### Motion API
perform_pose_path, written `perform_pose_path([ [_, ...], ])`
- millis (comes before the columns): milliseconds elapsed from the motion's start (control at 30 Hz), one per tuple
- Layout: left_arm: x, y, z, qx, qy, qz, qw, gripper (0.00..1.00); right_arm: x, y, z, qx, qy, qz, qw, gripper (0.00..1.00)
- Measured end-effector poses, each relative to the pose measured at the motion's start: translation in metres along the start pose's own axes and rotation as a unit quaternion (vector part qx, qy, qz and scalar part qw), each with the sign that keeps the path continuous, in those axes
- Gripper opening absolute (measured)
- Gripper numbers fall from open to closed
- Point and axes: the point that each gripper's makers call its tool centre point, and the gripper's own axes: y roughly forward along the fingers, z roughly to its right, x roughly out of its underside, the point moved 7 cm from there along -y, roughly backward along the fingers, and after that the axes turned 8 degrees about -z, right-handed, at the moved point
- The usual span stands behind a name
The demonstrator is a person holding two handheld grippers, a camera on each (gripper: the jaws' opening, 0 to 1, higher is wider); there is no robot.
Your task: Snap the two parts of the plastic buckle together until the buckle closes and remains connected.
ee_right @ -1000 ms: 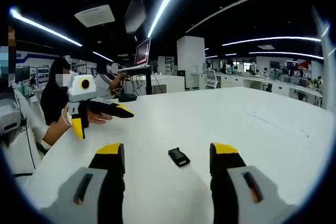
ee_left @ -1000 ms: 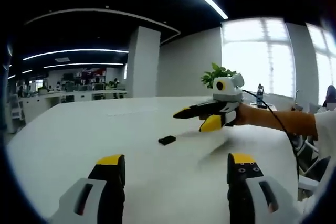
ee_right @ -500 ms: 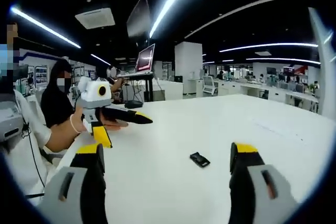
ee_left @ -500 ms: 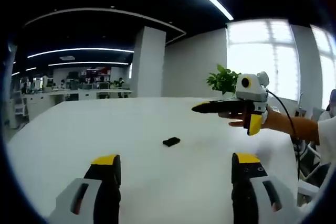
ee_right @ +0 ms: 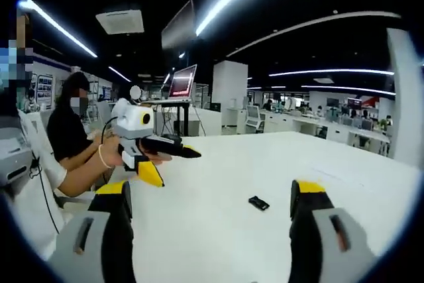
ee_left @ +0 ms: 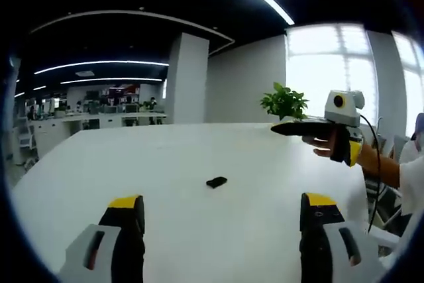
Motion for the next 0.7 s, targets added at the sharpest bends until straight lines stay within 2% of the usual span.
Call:
perform_pose_path([
  [233, -0.009, -0.011, 0.007, 0.002, 0.007, 0.008, 0.9999, 0.99, -0.004, -0.032, 0.001, 0.057, -0.002, 0.010, 0.9983, 1.00],
  [400, -0.009, -0.020, 0.009, -0.012, 0.024, -0.008, 0.9996, 0.99, -0.001, -0.054, -0.002, 0.100, 0.019, 0.010, 0.9948, 1.00],
  [533, -0.008, -0.029, 0.008, -0.024, 0.029, -0.009, 0.9993, 0.99, 0.000, -0.072, -0.009, 0.119, 0.032, 0.024, 0.9921, 1.00],
  [700, -0.010, -0.042, 0.006, -0.032, 0.018, 0.006, 0.9993, 0.99, 0.001, -0.091, -0.019, 0.140, 0.028, 0.022, 0.9895, 1.00],
])
